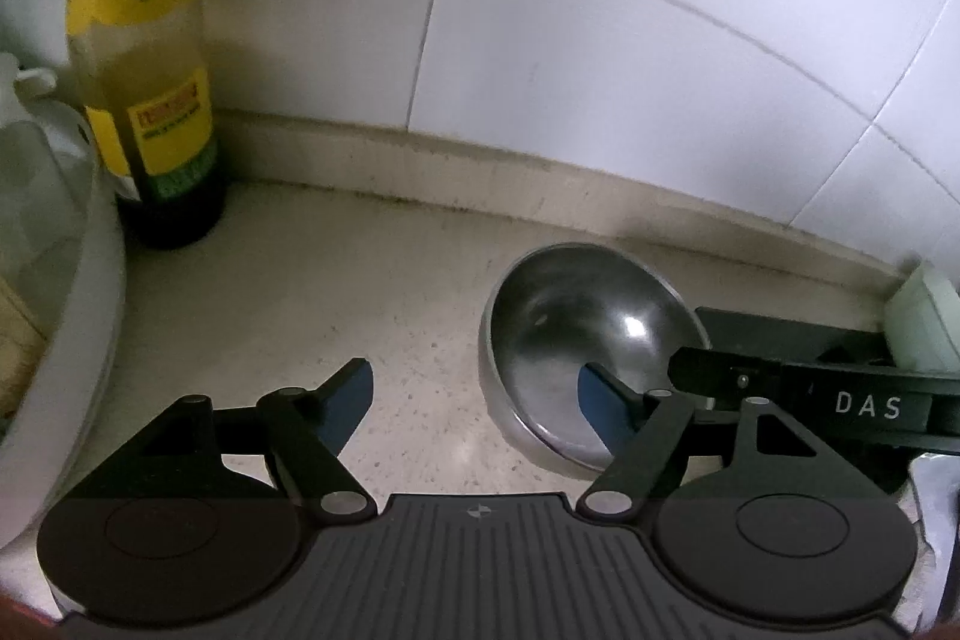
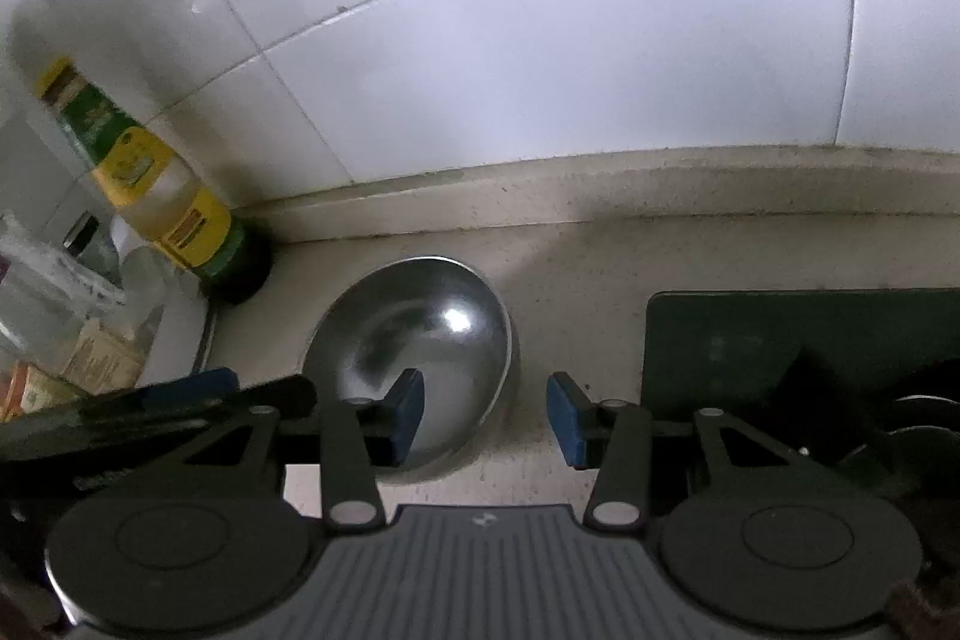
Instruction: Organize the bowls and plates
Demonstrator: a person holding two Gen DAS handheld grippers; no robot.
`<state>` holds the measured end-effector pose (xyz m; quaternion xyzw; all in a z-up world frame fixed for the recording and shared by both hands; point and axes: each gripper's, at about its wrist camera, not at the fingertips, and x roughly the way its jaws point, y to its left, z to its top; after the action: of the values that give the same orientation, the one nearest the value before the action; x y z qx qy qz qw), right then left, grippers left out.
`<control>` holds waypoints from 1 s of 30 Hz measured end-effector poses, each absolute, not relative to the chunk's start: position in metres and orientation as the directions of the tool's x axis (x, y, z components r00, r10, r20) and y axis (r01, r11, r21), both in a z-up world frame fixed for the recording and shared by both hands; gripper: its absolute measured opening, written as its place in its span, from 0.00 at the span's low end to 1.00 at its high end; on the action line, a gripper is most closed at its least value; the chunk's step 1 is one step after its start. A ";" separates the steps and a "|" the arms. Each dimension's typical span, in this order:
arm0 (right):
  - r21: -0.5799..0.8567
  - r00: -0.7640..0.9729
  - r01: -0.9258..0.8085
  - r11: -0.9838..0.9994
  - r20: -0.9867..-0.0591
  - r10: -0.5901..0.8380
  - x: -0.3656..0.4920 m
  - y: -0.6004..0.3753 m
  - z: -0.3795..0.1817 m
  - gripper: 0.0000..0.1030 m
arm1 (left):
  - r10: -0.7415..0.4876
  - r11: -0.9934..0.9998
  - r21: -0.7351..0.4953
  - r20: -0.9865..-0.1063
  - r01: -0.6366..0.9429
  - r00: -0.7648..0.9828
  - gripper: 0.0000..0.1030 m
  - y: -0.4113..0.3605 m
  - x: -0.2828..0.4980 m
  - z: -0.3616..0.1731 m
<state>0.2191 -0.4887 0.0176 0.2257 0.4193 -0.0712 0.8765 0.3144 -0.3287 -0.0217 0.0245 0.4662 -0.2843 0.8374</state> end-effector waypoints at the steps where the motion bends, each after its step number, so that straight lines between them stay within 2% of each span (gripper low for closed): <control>1: 0.337 0.634 0.317 0.886 -0.770 0.066 0.222 -0.490 0.015 0.41 | -0.450 0.839 -0.223 -0.797 0.496 0.402 0.77 -0.330 0.316 -0.024; 6: 0.333 0.621 0.313 0.889 -0.781 0.074 0.231 -0.492 0.006 0.41 | -0.432 0.843 -0.204 -0.808 0.498 0.400 0.73 -0.334 0.319 -0.033; 13: 0.319 0.606 0.303 0.898 -0.792 0.077 0.241 -0.491 -0.002 0.41 | -0.418 0.844 -0.184 -0.814 0.504 0.402 0.58 -0.339 0.324 -0.038; 15: 0.313 0.602 0.300 0.901 -0.795 0.076 0.243 -0.491 -0.003 0.37 | -0.411 0.842 -0.169 -0.816 0.513 0.406 0.57 -0.341 0.322 -0.038; 17: 0.310 0.594 0.291 0.905 -0.800 0.083 0.247 -0.491 -0.007 0.25 | -0.412 0.837 -0.163 -0.816 0.523 0.405 0.51 -0.343 0.321 -0.039; 19: 0.326 0.584 0.292 0.899 -0.806 0.103 0.250 -0.492 -0.012 0.20 | -0.417 0.829 -0.161 -0.817 0.536 0.399 0.47 -0.346 0.321 -0.041; 24: 0.331 0.573 0.284 0.900 -0.811 0.118 0.252 -0.492 -0.018 0.17 | -0.427 0.811 -0.154 -0.815 0.564 0.391 0.41 -0.349 0.317 -0.044; 26: 0.323 0.572 0.280 0.904 -0.812 0.113 0.253 -0.491 -0.017 0.17 | -0.435 0.798 -0.146 -0.812 0.585 0.390 0.32 -0.352 0.316 -0.044; 30: 0.324 0.574 0.274 0.905 -0.811 0.116 0.255 -0.488 -0.018 0.17 | -0.435 0.792 -0.139 -0.812 0.595 0.389 0.31 -0.354 0.313 -0.042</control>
<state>0.2546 -0.4883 -0.0181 0.2126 0.4595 -0.0459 0.8611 0.3129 -0.3541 -0.0424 0.0875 0.4570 -0.3108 0.8288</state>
